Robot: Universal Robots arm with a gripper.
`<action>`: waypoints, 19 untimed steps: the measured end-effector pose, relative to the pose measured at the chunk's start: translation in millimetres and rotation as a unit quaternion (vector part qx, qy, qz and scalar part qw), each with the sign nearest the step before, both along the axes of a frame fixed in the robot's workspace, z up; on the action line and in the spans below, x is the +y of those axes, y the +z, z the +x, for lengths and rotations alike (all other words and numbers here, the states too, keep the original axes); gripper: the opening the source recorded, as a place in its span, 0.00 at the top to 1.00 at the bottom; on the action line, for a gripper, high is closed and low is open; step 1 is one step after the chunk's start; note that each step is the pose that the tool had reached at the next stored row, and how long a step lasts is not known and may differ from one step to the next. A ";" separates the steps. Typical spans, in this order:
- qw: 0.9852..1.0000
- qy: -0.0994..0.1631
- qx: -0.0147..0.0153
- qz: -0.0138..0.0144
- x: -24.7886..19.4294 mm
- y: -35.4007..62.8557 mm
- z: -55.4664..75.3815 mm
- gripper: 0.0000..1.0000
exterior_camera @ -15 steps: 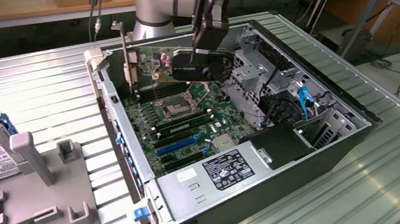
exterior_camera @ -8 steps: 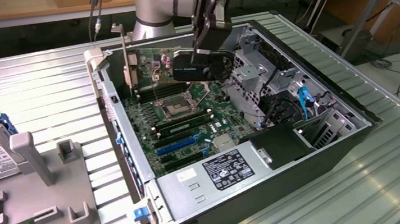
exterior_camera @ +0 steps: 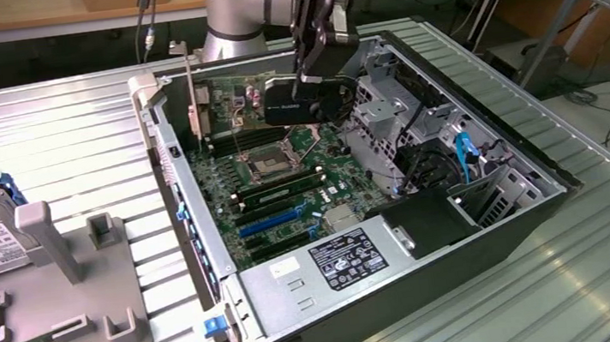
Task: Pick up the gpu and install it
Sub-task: 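Insert the gpu into the slot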
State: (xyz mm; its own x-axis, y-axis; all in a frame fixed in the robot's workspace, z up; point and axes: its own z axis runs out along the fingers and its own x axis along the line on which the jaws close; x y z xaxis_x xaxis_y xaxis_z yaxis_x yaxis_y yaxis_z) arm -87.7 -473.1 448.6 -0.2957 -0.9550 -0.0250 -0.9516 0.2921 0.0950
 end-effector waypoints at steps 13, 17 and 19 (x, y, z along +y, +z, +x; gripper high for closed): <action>0.998 0.056 0.000 0.000 0.1 0.0 0.2 0.73; 0.998 0.070 0.000 0.000 0.1 0.0 0.3 0.73; 0.997 0.082 0.000 0.000 0.1 0.0 0.6 0.73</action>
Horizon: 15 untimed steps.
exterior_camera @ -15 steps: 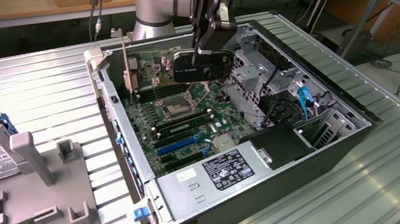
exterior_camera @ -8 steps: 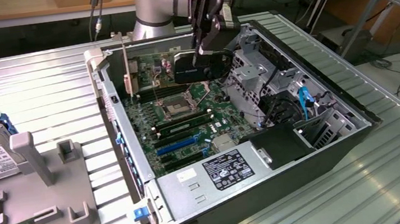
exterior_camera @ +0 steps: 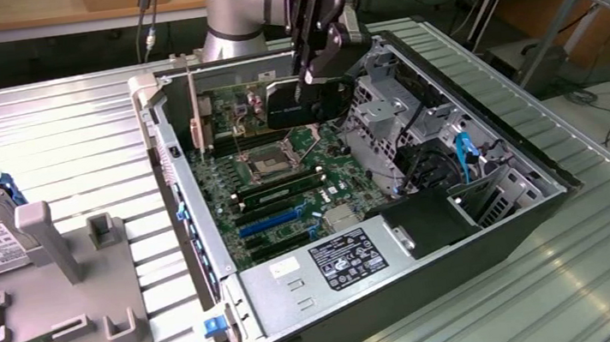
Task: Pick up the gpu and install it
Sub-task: 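Insert the gpu into the slot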
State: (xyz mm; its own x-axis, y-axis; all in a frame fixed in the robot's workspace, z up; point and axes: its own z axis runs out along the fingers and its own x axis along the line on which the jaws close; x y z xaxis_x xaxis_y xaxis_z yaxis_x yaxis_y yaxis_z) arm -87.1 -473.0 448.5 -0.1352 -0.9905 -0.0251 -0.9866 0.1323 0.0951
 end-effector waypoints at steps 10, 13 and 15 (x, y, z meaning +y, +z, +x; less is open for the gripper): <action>1.000 0.026 0.000 0.000 5.7 -1.2 3.8 0.73; 0.999 0.033 0.000 0.000 6.7 -1.4 7.2 0.73; 0.999 0.036 0.000 0.000 7.5 -1.3 11.1 0.73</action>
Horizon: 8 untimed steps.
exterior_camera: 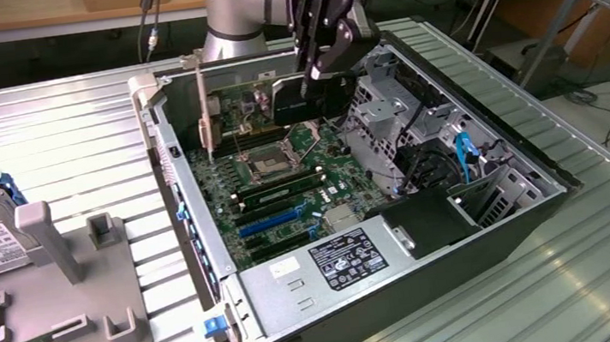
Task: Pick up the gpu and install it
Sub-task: 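Insert the gpu into the slot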
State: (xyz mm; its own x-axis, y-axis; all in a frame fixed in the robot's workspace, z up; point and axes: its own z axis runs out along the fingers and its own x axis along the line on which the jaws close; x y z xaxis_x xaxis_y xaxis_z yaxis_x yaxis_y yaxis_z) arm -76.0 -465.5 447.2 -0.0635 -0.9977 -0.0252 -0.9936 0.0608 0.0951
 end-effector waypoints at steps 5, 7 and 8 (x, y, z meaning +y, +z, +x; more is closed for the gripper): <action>1.000 0.001 0.000 0.000 0.4 -0.1 1.4 0.73; 1.000 0.002 0.000 0.000 0.5 -0.1 1.4 0.73; 1.000 0.002 0.000 0.000 0.5 -0.1 1.4 0.73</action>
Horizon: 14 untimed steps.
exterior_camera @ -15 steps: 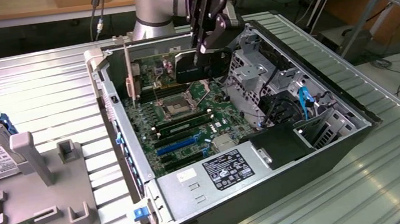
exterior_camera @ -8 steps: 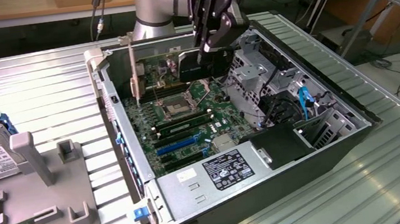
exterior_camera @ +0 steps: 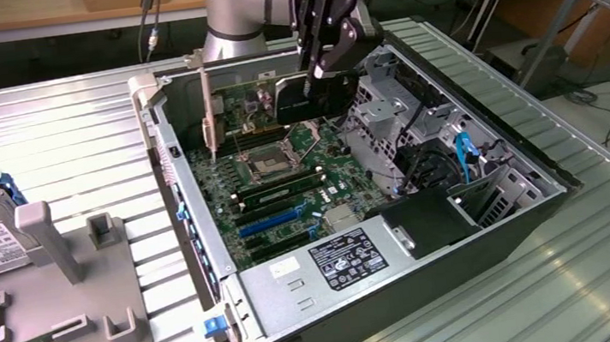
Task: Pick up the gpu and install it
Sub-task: 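Insert the gpu into the slot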
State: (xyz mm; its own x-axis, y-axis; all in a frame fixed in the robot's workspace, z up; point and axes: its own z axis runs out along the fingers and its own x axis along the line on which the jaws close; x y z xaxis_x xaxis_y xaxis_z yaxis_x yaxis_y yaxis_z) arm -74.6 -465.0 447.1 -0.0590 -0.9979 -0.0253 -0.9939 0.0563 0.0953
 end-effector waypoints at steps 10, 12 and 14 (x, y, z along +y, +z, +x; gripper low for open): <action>1.000 0.000 0.000 0.000 0.0 0.0 0.0 0.73; 1.000 0.000 0.000 0.000 0.1 -0.8 0.0 0.73; 1.000 0.000 0.000 0.000 0.0 -2.8 0.0 0.73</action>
